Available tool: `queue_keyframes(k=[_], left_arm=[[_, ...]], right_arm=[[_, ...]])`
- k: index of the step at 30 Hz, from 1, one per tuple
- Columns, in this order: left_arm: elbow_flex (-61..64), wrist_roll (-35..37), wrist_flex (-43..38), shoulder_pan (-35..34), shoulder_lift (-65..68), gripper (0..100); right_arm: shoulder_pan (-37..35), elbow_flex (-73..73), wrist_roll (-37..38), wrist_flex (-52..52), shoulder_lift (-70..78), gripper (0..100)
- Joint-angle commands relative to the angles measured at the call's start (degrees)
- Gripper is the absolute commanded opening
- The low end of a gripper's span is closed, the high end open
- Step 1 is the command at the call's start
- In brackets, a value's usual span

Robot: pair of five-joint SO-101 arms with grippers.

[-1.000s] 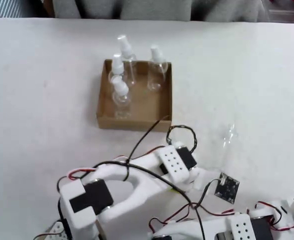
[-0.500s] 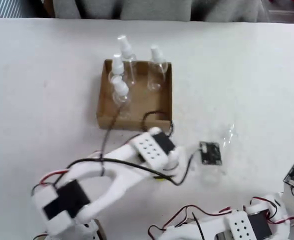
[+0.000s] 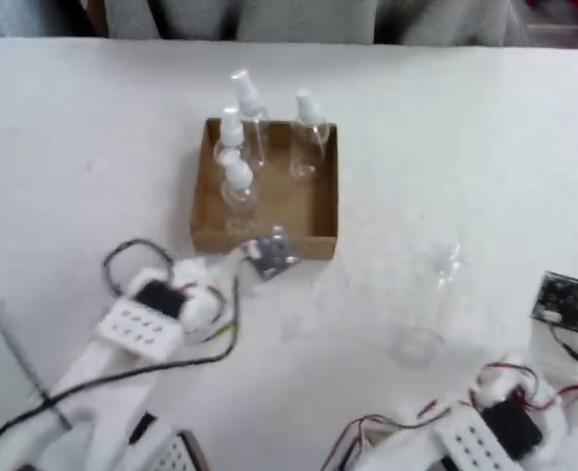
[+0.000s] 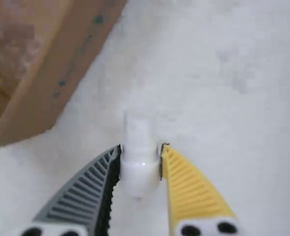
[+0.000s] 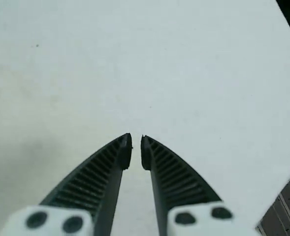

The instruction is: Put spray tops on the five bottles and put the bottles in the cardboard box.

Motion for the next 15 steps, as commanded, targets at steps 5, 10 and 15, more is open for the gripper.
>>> queue_keyframes(k=[5, 10, 15], left_arm=[[9.93, 0.35, -1.85, -16.75, -15.96, 2], [11.43, 0.44, -1.76, -20.7, -18.51, 2], [11.52, 0.26, -1.41, -20.79, -18.42, 2]], right_arm=[[-8.22, -8.18, 0.35, 10.95, 0.04, 1.7], [-10.15, -14.15, 0.26, 16.48, 2.42, 1.7], [-12.18, -21.63, 0.26, 17.45, 17.19, 1.7]])
